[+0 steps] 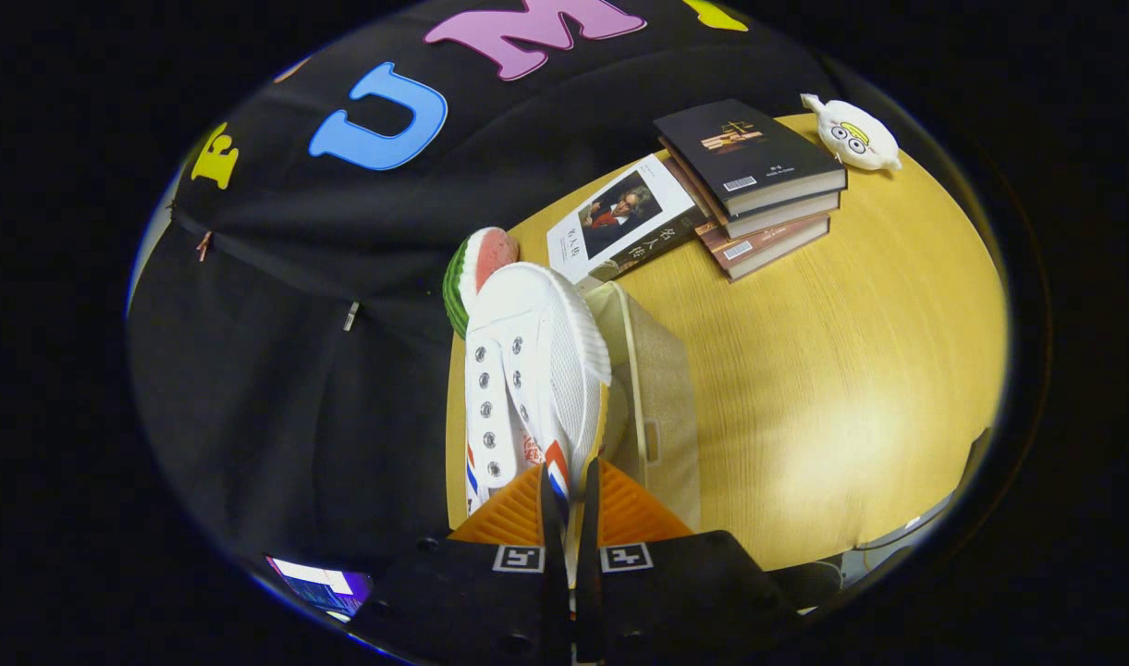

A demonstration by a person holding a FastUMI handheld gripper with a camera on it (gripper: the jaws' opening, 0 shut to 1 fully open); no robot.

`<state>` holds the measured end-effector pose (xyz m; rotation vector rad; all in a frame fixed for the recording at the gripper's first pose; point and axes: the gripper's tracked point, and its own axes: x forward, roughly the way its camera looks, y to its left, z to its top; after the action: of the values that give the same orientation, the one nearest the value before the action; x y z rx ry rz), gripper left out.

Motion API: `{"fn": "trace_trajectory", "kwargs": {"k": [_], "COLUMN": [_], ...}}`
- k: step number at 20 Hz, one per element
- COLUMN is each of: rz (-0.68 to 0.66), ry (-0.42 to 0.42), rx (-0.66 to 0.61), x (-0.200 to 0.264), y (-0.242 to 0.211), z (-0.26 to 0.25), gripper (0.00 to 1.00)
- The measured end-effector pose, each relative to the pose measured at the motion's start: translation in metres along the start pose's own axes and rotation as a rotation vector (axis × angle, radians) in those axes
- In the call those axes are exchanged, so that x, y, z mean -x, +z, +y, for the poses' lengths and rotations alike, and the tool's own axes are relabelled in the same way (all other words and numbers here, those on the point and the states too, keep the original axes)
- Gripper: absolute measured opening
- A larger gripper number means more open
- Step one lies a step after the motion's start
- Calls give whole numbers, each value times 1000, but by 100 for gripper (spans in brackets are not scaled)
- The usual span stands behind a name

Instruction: Open the storage box then place both shoes into the box .Put the left shoe in first, then the right shoe, with the right side of both shoes facing outward in a uniform manner.

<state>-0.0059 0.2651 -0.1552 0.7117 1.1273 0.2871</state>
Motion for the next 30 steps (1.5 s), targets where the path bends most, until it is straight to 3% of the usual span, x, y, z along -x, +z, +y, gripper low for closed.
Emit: {"fn": "trace_trajectory", "kwargs": {"k": [5, 7, 10, 19, 30], "rz": [21, 31, -32, -423, -900], "ry": [-49, 9, 95, 67, -115], "rx": [-12, -13, -3, 229, 509], "x": [-9, -11, 8, 117, 257], "y": [-11, -10, 12, 125, 229], "z": [-9, 4, 25, 8, -31], "gripper": [8, 14, 100, 98, 98]}}
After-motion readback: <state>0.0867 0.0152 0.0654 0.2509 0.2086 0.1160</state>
